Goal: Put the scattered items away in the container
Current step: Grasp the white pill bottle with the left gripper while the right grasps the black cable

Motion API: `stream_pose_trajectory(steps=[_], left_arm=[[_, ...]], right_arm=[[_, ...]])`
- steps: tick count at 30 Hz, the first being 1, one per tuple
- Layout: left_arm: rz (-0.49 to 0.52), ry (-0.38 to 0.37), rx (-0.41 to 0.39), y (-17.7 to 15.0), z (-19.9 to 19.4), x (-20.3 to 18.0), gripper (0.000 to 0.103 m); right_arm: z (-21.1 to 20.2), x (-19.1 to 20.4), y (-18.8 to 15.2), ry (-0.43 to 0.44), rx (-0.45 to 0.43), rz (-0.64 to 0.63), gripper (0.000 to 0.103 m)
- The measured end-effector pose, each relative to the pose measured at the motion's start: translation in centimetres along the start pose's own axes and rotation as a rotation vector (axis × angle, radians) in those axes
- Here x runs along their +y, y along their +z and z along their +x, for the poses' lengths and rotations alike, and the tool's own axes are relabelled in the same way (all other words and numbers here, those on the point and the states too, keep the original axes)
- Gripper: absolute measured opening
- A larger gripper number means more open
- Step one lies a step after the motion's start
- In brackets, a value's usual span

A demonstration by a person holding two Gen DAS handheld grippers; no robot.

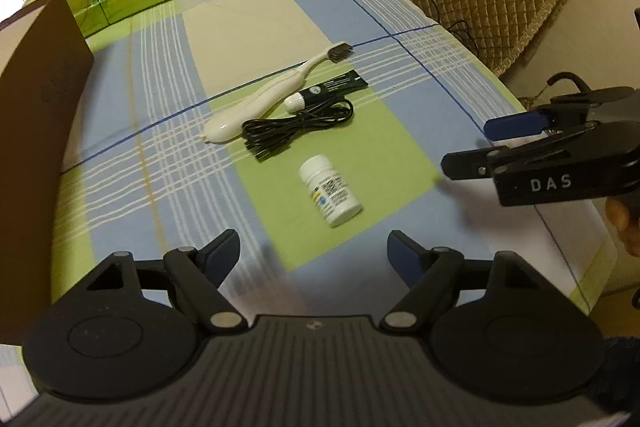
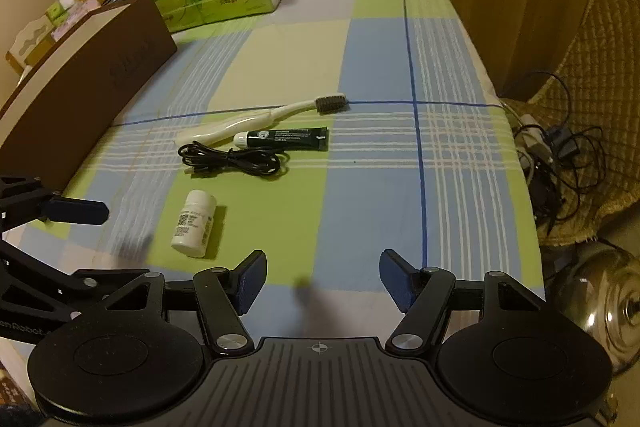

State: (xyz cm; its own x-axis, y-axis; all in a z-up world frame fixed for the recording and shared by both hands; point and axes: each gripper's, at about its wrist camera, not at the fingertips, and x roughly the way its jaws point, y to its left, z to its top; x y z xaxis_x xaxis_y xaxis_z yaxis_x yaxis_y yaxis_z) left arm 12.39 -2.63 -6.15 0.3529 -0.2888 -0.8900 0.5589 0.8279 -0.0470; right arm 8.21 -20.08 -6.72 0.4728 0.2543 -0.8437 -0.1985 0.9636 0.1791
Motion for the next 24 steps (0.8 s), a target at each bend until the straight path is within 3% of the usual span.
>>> stream_pose_trajectory(steps=[13, 18, 21, 22, 24], left_arm=[[-0.032, 0.024, 0.03, 2.5, 3.7, -1.2, 0.067], [-0.019, 0.043, 0.041, 3.2, 4.7, -1.3, 0.057], [-0.01, 0.059, 0.045, 3.2, 5.1, -1.1, 0.039], [-0.012, 0.063, 0.048, 3.1, 5.2, -1.0, 0.028], [-0.03, 0.078, 0.056, 2.8, 5.3, -0.3, 0.023]], right_arm=[[1.8, -3.1, 1.6, 0.024, 0.031, 0.0, 0.069], [2.4, -3.2, 2.2, 0.047, 0.033, -0.001, 0.069], [2.8, -2.8, 2.7, 0.074, 0.024, -0.007, 0.069], [3.0, -2.6, 2.8, 0.085, 0.021, -0.011, 0.069], [3.3, -2.0, 3.2, 0.109, 0.01, -0.029, 0.069]])
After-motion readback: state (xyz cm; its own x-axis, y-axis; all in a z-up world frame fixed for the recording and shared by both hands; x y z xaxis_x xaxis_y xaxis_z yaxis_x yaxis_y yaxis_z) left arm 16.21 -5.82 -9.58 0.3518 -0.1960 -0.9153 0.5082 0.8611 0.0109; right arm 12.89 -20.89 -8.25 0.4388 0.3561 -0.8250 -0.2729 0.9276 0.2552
